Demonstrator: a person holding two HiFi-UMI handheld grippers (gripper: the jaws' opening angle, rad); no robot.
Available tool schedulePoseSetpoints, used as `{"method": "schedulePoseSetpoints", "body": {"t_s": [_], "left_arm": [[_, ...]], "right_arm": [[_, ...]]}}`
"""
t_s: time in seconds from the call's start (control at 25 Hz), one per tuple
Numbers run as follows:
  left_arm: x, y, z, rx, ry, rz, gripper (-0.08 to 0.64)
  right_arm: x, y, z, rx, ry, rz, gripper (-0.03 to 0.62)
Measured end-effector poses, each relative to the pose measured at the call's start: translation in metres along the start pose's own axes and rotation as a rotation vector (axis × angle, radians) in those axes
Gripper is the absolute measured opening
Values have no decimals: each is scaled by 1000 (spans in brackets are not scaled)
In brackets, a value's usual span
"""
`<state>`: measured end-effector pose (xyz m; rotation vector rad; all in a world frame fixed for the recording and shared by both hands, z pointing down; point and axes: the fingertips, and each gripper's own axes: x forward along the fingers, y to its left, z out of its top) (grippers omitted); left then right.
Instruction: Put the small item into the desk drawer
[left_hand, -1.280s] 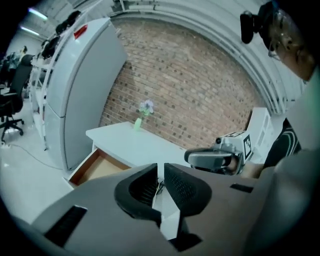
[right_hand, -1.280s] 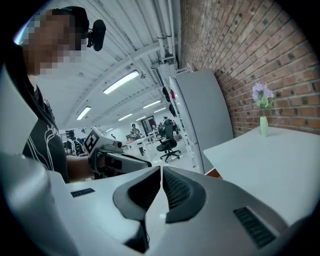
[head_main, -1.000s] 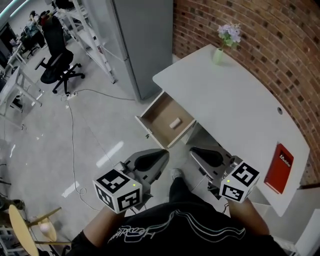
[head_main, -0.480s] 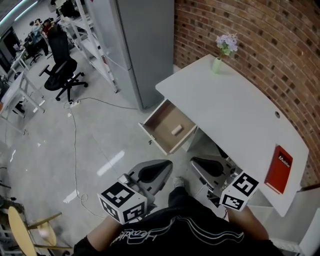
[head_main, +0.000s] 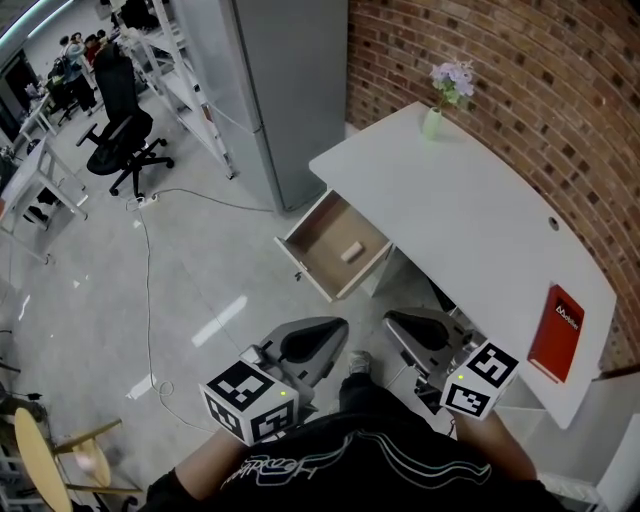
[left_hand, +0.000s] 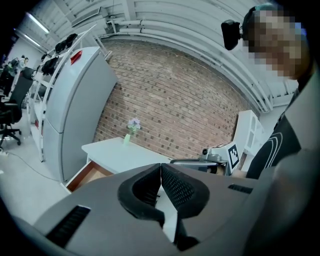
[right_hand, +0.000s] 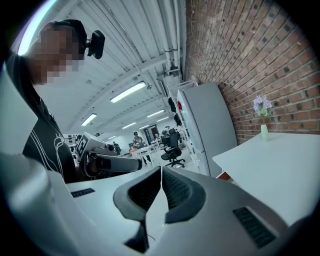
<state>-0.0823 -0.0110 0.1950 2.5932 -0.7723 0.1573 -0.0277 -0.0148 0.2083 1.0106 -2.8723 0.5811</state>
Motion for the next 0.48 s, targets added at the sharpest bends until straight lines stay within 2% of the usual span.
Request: {"method": "schedulePoseSetpoints", "body": {"t_s": [0.48], "left_arm": [[6, -2, -5, 11, 20, 24, 23]], "right_arm": [[-3, -5, -5, 13, 4, 8, 41]]}}
